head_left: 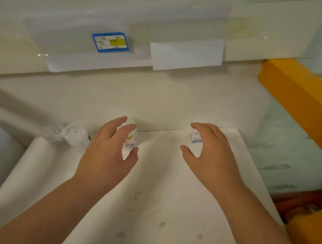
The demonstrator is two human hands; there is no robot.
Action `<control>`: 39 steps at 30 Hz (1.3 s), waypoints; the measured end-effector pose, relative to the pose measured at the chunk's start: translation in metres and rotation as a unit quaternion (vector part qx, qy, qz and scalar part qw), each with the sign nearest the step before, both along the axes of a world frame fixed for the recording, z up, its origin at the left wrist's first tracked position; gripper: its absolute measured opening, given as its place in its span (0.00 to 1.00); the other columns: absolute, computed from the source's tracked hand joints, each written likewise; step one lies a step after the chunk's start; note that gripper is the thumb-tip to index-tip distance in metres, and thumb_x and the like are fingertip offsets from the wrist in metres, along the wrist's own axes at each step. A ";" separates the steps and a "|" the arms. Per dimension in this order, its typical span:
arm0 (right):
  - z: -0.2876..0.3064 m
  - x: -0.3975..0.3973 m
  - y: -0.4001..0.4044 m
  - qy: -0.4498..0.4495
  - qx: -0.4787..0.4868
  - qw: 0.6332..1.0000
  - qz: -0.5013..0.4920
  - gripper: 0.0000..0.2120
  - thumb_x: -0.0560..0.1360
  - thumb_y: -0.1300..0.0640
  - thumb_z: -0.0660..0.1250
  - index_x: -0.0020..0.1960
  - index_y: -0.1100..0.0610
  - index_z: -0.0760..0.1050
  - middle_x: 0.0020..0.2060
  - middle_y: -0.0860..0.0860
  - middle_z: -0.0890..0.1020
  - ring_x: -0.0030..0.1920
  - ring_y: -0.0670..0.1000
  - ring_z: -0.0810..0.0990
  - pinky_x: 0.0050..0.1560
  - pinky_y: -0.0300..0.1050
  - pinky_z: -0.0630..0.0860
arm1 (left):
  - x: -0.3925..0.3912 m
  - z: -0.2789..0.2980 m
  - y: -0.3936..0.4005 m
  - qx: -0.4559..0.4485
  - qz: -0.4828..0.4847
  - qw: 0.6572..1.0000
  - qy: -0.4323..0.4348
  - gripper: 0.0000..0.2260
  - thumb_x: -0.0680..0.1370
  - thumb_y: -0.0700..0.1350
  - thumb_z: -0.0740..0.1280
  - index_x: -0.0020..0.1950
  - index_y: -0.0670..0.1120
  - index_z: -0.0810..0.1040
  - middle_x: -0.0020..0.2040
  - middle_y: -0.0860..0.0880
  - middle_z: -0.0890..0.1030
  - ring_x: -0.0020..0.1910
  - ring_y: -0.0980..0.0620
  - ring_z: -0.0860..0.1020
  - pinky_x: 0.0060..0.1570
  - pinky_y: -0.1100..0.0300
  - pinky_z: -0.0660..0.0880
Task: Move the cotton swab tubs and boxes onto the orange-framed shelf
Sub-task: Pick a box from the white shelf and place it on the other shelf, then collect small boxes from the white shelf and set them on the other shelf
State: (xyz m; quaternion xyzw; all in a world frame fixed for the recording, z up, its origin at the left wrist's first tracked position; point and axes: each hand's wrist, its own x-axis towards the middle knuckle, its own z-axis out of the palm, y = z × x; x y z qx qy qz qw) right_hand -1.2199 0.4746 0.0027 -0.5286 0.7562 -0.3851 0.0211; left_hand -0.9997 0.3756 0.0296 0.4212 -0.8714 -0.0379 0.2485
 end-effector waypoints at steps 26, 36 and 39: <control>0.094 0.409 -0.022 0.131 -0.007 0.955 0.266 0.24 0.74 0.47 0.70 0.68 0.49 0.71 0.62 0.45 0.74 0.62 0.46 0.72 0.63 0.39 0.66 | 0.424 0.077 0.107 -0.059 0.201 0.978 -0.014 0.26 0.75 0.55 0.65 0.72 0.51 0.68 0.68 0.53 0.70 0.68 0.52 0.67 0.65 0.57 0.66; 0.090 0.570 -0.019 0.145 -0.037 0.932 0.330 0.22 0.74 0.48 0.70 0.67 0.47 0.71 0.61 0.44 0.75 0.63 0.47 0.72 0.62 0.39 0.67 | 0.594 0.059 0.129 -0.026 0.311 0.949 -0.050 0.29 0.76 0.57 0.63 0.75 0.51 0.63 0.71 0.55 0.67 0.71 0.54 0.61 0.68 0.58 0.62; 0.084 0.600 -0.030 0.160 -0.028 0.924 0.346 0.23 0.74 0.46 0.69 0.67 0.46 0.71 0.61 0.43 0.74 0.62 0.45 0.72 0.62 0.40 0.68 | 0.626 0.052 0.117 -0.016 0.323 0.944 -0.056 0.28 0.76 0.57 0.63 0.75 0.51 0.63 0.71 0.54 0.67 0.71 0.53 0.62 0.68 0.56 0.63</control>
